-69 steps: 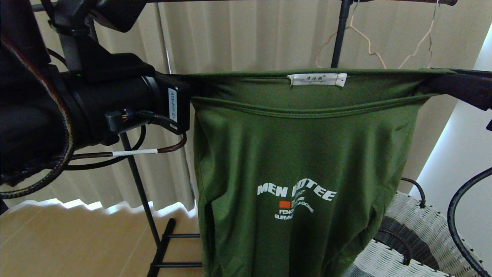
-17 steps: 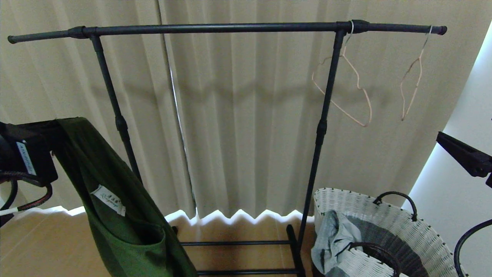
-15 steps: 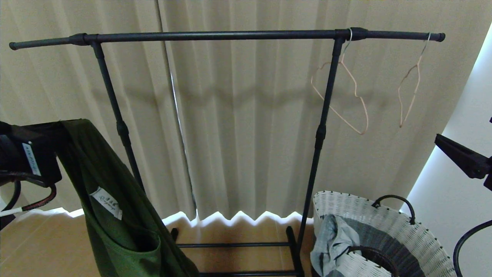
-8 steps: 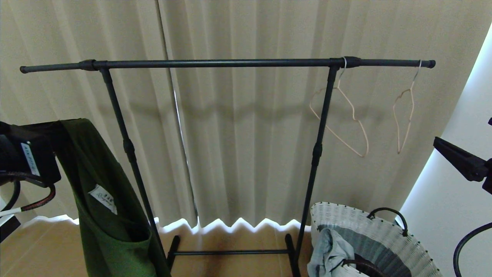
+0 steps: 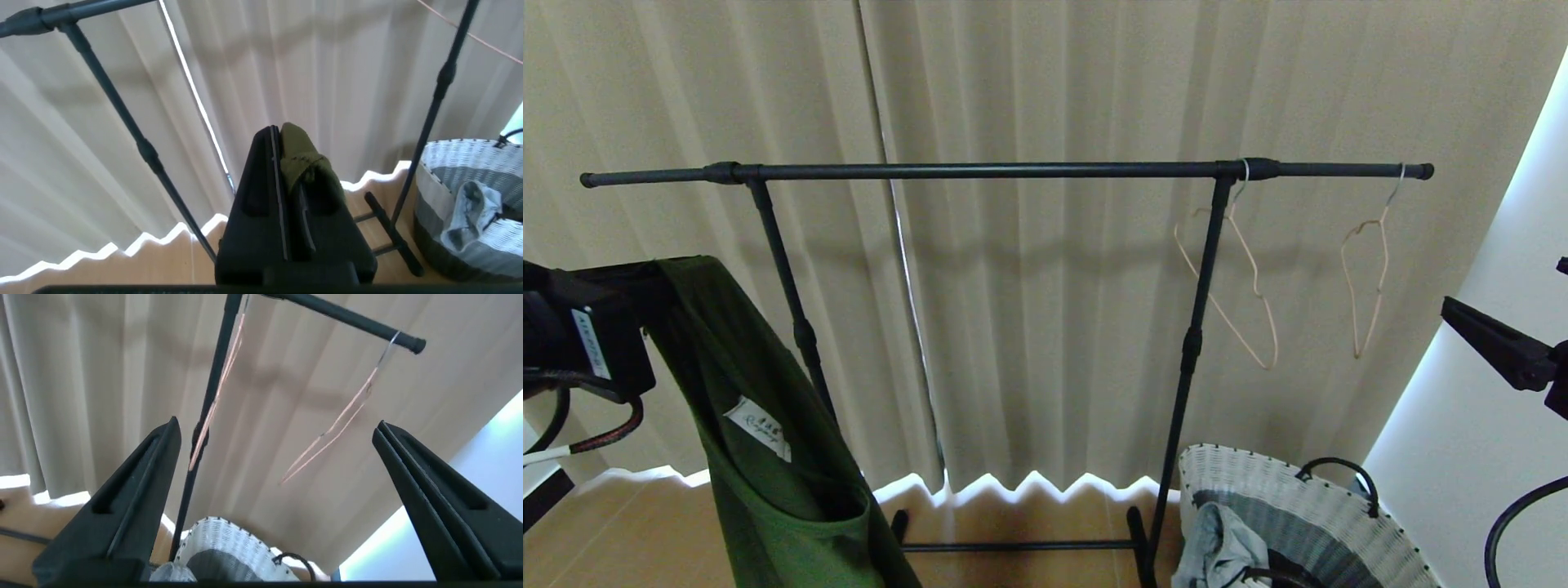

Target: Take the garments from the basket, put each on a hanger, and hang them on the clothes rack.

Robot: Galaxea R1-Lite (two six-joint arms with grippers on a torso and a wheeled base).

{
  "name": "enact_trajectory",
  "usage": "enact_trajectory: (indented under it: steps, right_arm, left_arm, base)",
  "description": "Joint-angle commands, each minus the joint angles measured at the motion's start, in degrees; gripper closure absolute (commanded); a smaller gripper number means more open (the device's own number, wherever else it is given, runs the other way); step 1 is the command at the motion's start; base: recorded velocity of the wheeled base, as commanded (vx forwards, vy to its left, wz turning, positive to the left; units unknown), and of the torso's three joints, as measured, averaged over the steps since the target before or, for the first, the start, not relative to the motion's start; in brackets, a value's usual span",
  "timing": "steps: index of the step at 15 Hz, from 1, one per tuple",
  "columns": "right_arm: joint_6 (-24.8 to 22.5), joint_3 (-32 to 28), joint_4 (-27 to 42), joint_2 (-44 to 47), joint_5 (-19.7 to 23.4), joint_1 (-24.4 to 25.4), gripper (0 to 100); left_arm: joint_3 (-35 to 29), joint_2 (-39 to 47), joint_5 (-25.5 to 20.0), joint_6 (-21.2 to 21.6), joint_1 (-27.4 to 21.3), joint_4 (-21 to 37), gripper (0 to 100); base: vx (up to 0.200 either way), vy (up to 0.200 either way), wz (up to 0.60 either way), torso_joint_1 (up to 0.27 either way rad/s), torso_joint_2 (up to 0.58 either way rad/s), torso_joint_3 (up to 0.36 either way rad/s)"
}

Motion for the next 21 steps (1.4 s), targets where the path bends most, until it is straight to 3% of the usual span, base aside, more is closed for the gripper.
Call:
enact_trajectory:
  steps: [1, 5, 7, 12, 16, 21]
  right_arm:
    - [0.09, -0.63, 1.35, 0.45, 0.07, -1.82, 0]
    - [1.5, -3.09, 11.9, 2.29, 0.33, -5.86, 0]
    - [5.98, -4.59, 12.43, 3.52, 0.07, -5.86, 0]
    - [6.33, -4.59, 12.52, 4.93, -0.19, -6.74, 0]
    - [6.33, -4.41, 12.52, 4.84, -0.28, -6.74, 0]
    - [6.33, -4.5, 12.52, 4.93, -0.28, -6.74, 0]
  left_arm:
    - [0.02, 0.01, -0.01, -0.01, 0.11, -0.02, 100]
    - [0.72, -0.16, -0.01, 2.54, 1.6, -0.02, 100]
    - [0.81, -0.16, -0.01, 3.59, 1.78, -0.1, 100]
    - [4.59, -0.86, 0.08, 6.32, 1.86, -6.87, 100]
    - [11.09, -0.95, 0.16, 10.18, 2.04, -16.45, 100]
    - [11.97, -0.6, -0.01, 10.27, 4.59, -16.8, 100]
  base:
    - [0.0, 0.0, 0.0, 0.0, 0.0, 0.0]
    - [0.0, 0.0, 0.0, 0.0, 0.0, 0.0]
    - [0.0, 0.0, 0.0, 0.0, 0.0, 0.0]
    - [0.0, 0.0, 0.0, 0.0, 0.0, 0.0]
    - [0.0, 0.0, 0.0, 0.0, 0.0, 0.0]
    - [0.0, 0.0, 0.0, 0.0, 0.0, 0.0]
